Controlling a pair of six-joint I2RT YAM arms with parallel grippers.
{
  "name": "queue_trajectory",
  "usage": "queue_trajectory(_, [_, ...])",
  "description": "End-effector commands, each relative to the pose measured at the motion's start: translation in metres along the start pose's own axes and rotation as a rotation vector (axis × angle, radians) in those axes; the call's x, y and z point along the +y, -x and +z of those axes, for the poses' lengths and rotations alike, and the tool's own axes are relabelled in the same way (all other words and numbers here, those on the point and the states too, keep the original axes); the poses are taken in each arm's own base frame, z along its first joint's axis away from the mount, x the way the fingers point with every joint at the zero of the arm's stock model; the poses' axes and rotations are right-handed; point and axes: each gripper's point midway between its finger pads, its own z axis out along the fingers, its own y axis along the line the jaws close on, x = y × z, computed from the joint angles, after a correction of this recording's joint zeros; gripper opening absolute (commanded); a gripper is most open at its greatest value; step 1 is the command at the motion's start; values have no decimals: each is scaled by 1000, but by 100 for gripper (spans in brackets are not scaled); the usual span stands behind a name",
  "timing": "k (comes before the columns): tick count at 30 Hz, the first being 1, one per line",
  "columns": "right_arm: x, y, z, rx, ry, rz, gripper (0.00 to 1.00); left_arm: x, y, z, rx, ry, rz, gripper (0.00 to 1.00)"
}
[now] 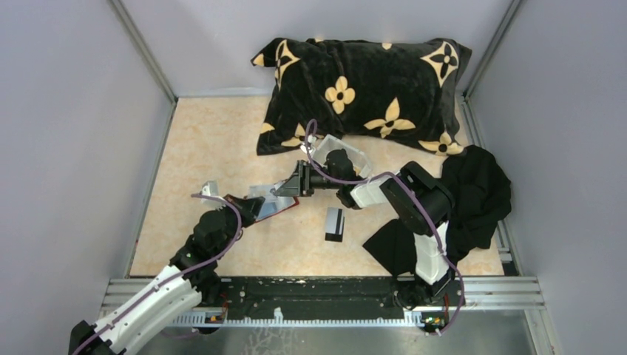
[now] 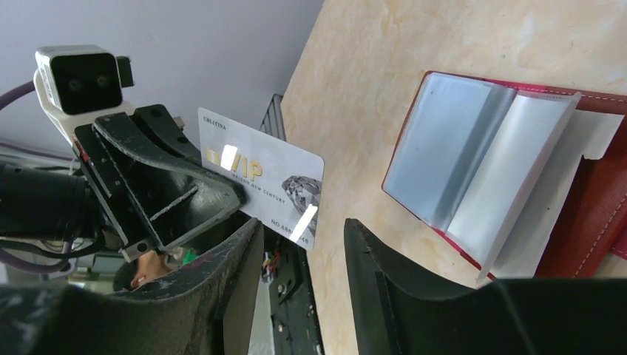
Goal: Put the credit cards into the card holder
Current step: Insert the credit card into the card holder.
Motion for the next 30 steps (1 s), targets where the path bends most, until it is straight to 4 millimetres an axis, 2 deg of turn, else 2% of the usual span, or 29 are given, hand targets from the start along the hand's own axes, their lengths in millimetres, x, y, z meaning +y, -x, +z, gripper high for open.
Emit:
queue_trajectory(1, [16,3,-1,-8,109,-48,45,-18,-2,1,22,-84,-37,0])
queue_trajectory(10, [24,5,-5,-17,185,-47,43,-23,-13,5,73,-104,-55,0])
queue_trajectory(16, [31,6,-9,-19,250,-15,22,-27,-24,8,121,-118,-79,0])
queue_trajectory(19, [34,6,-13,-24,275,-20,3,-29,-26,9,134,-125,-94,0])
queue_trajectory(20, [35,6,-13,-25,280,-21,0,-28,-25,9,132,-120,-98,0])
queue_trajectory(21, [35,6,-15,-28,281,-19,0,-28,-23,9,125,-112,-104,4])
queue_trajectory(24, [38,10,-20,-56,278,-20,0,-22,-15,7,86,-79,-130,34])
queue_trajectory(30, [43,22,-27,-144,227,-31,0,-17,-4,4,11,-85,-202,54])
